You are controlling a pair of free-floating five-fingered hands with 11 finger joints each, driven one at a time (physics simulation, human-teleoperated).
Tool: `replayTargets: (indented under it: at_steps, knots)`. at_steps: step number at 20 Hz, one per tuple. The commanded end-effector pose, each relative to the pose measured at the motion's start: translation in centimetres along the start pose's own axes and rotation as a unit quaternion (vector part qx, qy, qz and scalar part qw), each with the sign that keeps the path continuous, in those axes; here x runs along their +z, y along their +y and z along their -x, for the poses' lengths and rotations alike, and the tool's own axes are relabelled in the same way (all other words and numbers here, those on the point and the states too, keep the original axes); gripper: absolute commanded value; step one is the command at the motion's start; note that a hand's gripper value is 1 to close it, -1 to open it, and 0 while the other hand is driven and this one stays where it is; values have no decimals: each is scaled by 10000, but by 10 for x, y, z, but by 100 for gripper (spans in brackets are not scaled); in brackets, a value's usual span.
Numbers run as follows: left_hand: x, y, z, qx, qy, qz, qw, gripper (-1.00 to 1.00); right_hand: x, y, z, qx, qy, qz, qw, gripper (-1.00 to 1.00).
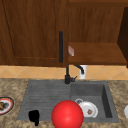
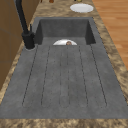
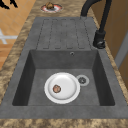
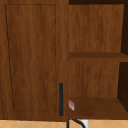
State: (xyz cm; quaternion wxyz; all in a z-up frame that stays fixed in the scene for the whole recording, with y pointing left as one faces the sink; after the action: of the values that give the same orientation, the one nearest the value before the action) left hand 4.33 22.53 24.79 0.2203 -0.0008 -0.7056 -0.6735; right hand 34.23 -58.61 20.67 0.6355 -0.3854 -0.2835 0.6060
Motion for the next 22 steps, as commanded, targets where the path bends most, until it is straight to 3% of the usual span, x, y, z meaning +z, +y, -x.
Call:
replayTargets:
  at_steps: [1, 15, 18, 22]
  knots:
    - [0, 0, 0, 0, 0, 0, 10000, 0, -8, 16, 25, -281, -181, 13, 9994, 100]
    - [0, 0, 0, 0, 0, 0, 10000, 0, -37, 126, 88, -332, -133, 49, 9993, 100]
    - [0, 0, 0, 0, 0, 0, 10000, 0, -44, 136, 94, -664, -328, 310, 9968, 100]
    - [0, 0, 0, 0, 0, 0, 10000, 0, -51, 122, 94, -998, -367, 371, 9936, 100]
